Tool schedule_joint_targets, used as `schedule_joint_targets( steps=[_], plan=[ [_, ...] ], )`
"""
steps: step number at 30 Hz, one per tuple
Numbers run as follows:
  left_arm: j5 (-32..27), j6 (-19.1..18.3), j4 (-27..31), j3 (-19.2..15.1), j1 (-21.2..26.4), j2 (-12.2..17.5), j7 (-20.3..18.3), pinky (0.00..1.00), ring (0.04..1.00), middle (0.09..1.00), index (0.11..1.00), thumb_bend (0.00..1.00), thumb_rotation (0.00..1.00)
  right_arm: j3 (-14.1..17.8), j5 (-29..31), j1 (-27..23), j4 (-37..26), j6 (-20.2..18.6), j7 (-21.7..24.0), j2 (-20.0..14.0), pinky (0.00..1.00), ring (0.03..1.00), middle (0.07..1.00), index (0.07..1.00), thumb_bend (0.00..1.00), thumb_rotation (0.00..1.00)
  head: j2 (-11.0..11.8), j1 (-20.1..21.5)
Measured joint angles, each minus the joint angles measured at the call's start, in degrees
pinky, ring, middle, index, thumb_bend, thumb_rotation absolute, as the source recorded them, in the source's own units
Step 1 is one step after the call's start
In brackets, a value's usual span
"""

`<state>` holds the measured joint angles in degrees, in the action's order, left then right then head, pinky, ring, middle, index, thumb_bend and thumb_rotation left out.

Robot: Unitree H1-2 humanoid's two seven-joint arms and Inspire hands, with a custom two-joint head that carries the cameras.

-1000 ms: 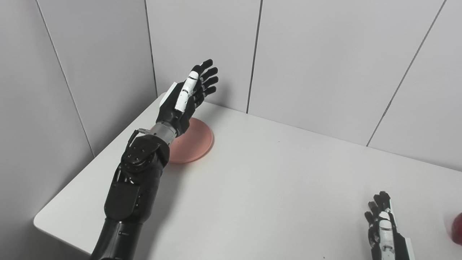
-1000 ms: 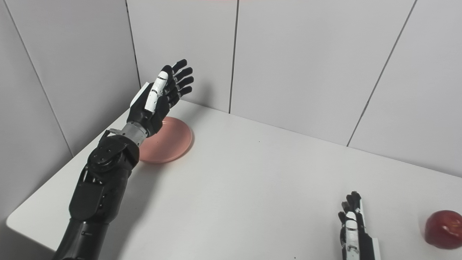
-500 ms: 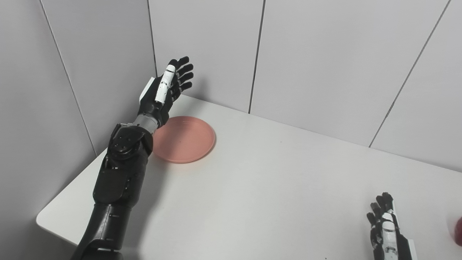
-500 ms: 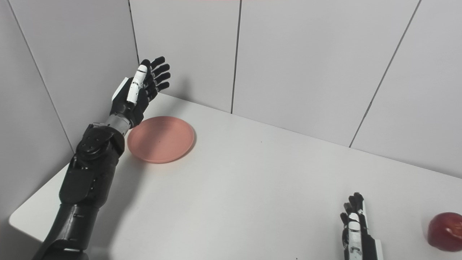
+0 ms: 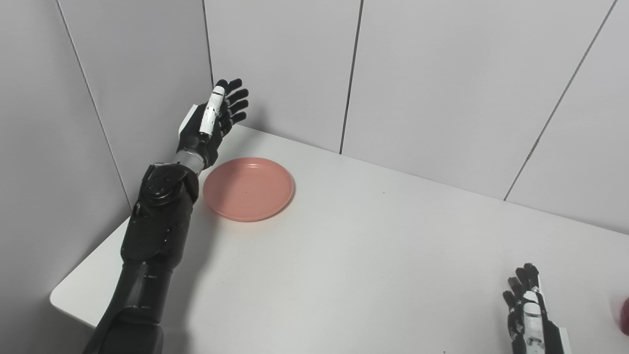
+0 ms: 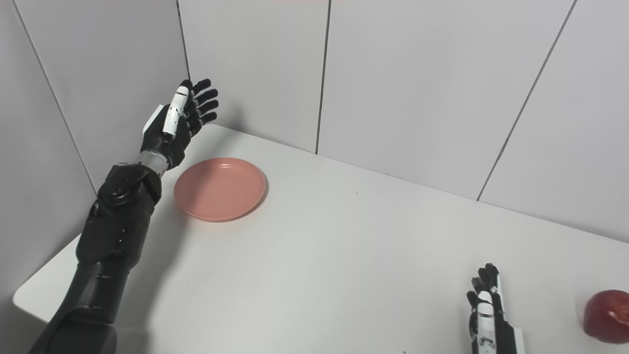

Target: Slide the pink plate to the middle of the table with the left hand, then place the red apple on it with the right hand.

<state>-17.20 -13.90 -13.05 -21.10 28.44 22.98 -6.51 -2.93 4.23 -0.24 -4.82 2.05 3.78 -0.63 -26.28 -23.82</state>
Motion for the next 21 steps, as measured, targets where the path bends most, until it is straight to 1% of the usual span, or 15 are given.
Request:
schedule_joint_targets(
  steps=[6,14,18,21],
  plan=[
    [-0.6,0.5,-3.2,-1.3,0.5,0.3,0.2,0.91,0.904,0.897,0.882,0.33,1.00,0.1,0.0,0.1,-0.1,0.0,0.0,0.0,1.00,1.000,1.000,1.000,0.02,1.00,-0.1,-0.1],
    [-1.3,2.8,-9.6,-2.3,1.5,1.1,0.2,0.88,0.897,0.891,0.877,0.31,1.00,0.3,0.5,0.1,-0.2,-0.1,0.1,0.0,1.00,1.000,1.000,1.000,0.02,1.00,-0.2,-0.6],
    [-1.5,3.9,-12.9,-2.6,1.5,1.4,0.4,0.90,0.902,0.896,0.886,0.33,1.00,0.4,0.7,0.1,-0.2,-0.1,0.1,-0.1,1.00,1.000,1.000,1.000,0.03,1.00,-0.2,-0.7],
    [-1.7,4.7,-15.0,-2.8,1.5,1.6,0.4,0.90,0.889,0.883,0.872,0.34,1.00,0.4,0.7,0.2,-0.2,-0.3,0.1,-0.2,1.00,1.000,1.000,1.000,0.03,1.00,-0.3,-0.9]
  ],
)
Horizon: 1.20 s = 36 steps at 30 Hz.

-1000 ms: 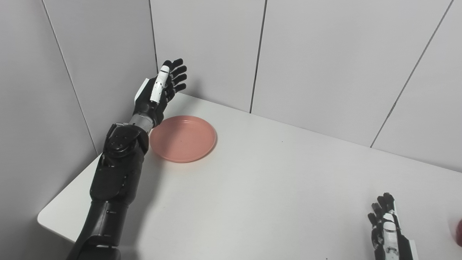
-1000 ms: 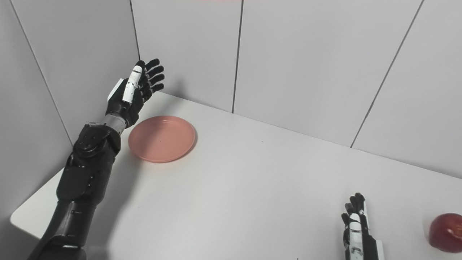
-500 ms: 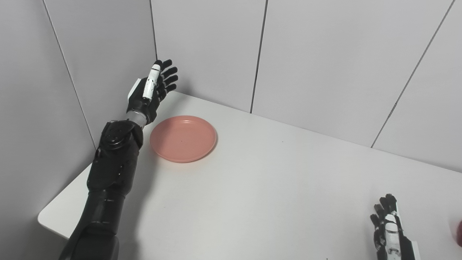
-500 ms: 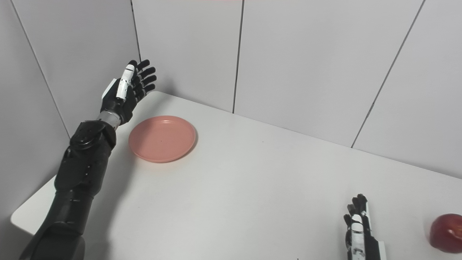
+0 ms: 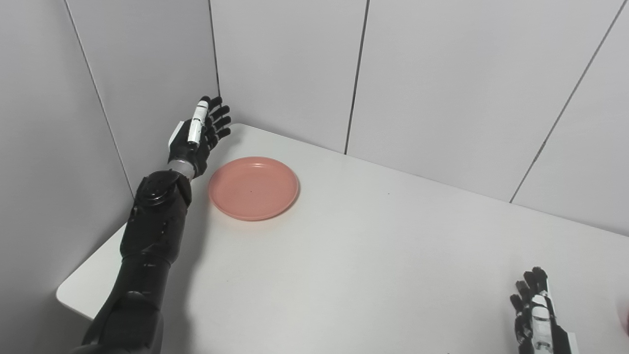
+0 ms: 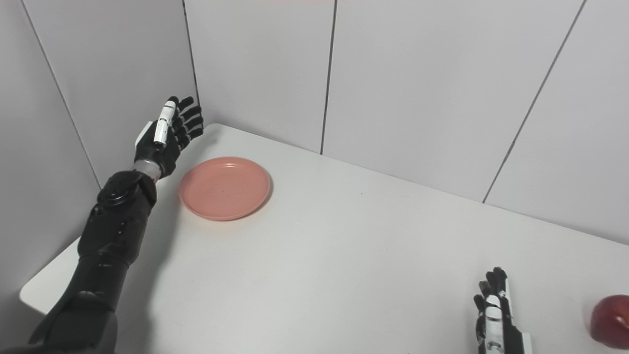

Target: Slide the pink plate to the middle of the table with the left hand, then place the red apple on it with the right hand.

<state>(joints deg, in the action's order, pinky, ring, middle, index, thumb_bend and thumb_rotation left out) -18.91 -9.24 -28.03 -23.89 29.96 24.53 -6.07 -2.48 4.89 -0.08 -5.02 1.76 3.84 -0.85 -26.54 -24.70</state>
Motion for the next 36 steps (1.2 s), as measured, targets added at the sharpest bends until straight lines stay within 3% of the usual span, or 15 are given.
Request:
schedule_joint_targets(
  steps=[11,29,36],
  plan=[
    [-1.3,1.4,-5.3,-0.8,1.4,0.6,0.0,0.91,0.884,0.881,0.875,0.38,1.00,0.0,0.3,0.0,-0.1,-0.1,0.1,-0.5,1.00,1.000,1.000,1.000,0.01,1.00,0.0,-0.5],
    [-2.3,1.8,-11.0,-1.5,1.6,2.8,-0.1,0.88,0.870,0.870,0.861,0.33,1.00,0.2,0.4,0.5,-1.7,-2.2,0.1,-0.9,1.00,1.000,1.000,1.000,0.00,1.00,-0.4,-1.2],
    [-2.7,3.4,-12.8,-1.6,1.6,2.8,-2.1,0.89,0.887,0.883,0.867,0.32,1.00,0.2,0.4,0.5,-1.8,-2.6,0.1,-1.1,1.00,1.000,1.000,1.000,0.00,1.00,-0.6,-1.4]
  ],
)
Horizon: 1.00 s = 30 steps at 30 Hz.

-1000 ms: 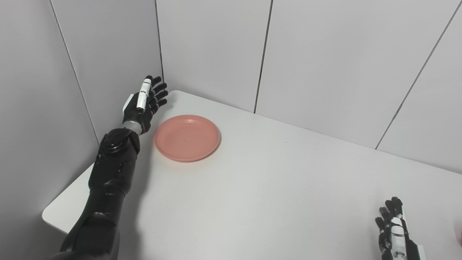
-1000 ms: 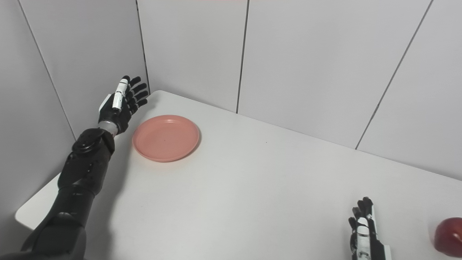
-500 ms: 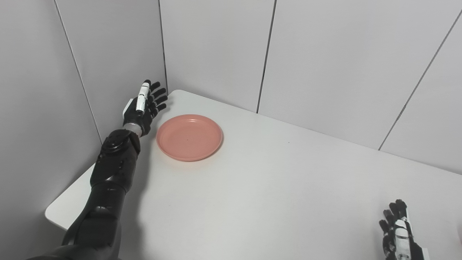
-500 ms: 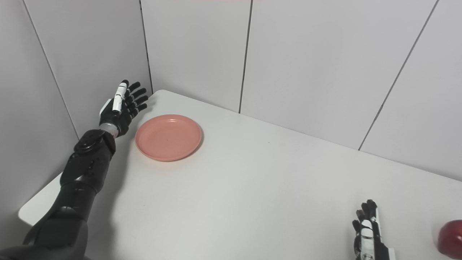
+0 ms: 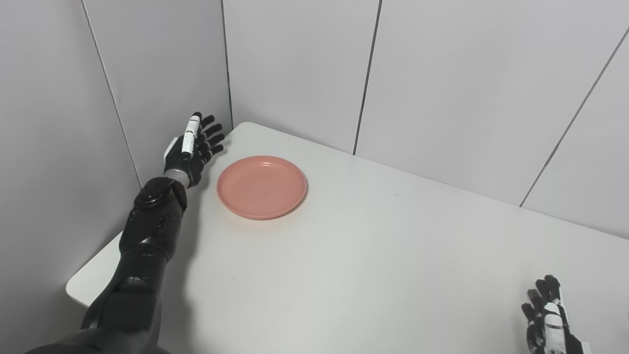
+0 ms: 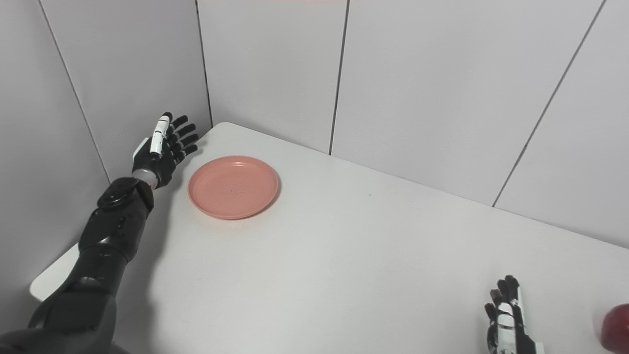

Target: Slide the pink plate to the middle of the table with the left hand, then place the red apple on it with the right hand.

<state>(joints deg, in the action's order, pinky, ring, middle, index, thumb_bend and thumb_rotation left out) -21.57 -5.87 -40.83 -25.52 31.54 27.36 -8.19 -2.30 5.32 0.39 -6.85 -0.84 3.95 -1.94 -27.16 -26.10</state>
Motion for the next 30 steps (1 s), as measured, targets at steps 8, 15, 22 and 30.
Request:
schedule_joint_targets(
  steps=[8,15,22,30],
  plan=[
    [0.0,0.3,-1.1,0.1,-0.1,0.1,-1.3,0.88,0.882,0.880,0.859,0.34,1.00,0.0,-0.3,0.0,-0.2,-0.3,0.0,-0.1,1.00,1.000,1.000,1.000,0.00,1.00,-0.3,0.2],
    [0.0,1.3,-3.1,0.4,-0.8,0.1,-2.5,0.88,0.887,0.879,0.855,0.35,1.00,0.0,0.1,0.0,-0.3,-0.3,0.0,0.0,1.00,1.000,1.000,1.000,0.00,1.00,-0.5,0.1],
    [0.0,3.1,-3.7,0.8,-1.4,0.0,-3.5,0.88,0.888,0.883,0.863,0.36,1.00,0.0,0.1,0.2,-0.8,-0.5,0.0,-0.1,1.00,1.000,1.000,1.000,0.00,1.00,-0.7,0.0],
    [-0.5,4.3,-4.5,0.7,-1.3,0.0,-3.5,0.89,0.888,0.886,0.864,0.36,1.00,0.0,-0.1,0.3,-1.6,-1.0,-0.1,-0.1,1.00,1.000,1.000,1.000,0.00,1.00,-0.8,0.1]
  ],
)
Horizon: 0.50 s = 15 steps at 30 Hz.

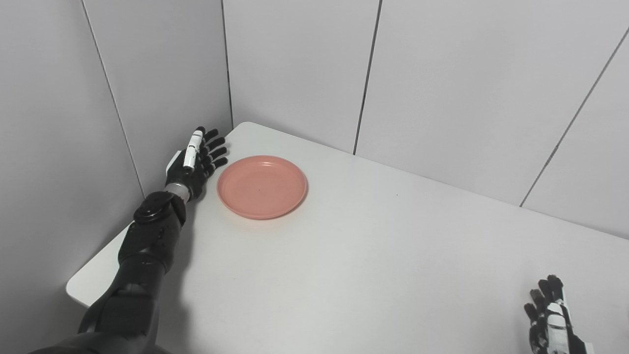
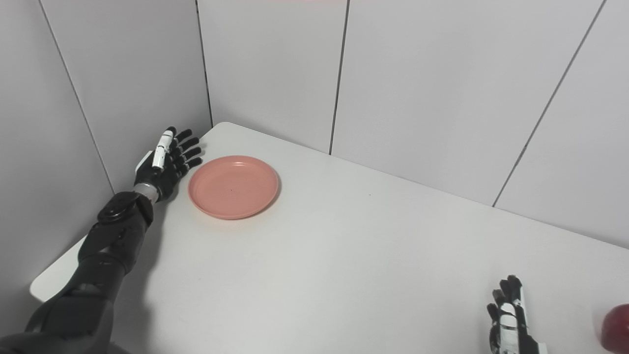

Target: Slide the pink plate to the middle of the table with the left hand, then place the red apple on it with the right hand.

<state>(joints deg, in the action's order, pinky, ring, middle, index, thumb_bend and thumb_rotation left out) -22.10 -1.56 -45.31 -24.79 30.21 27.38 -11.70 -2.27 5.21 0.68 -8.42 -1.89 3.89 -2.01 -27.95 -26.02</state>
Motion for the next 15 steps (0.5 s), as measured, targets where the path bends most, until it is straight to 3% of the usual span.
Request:
schedule_joint_targets(
  steps=[15],
  plan=[
    [-0.7,1.6,-1.7,0.6,0.7,-0.1,-0.1,0.88,0.872,0.867,0.843,0.35,1.00,0.0,-0.1,0.1,0.0,-0.1,0.0,0.0,1.00,1.000,1.000,1.000,0.00,1.00,-0.3,0.1]
  ],
)
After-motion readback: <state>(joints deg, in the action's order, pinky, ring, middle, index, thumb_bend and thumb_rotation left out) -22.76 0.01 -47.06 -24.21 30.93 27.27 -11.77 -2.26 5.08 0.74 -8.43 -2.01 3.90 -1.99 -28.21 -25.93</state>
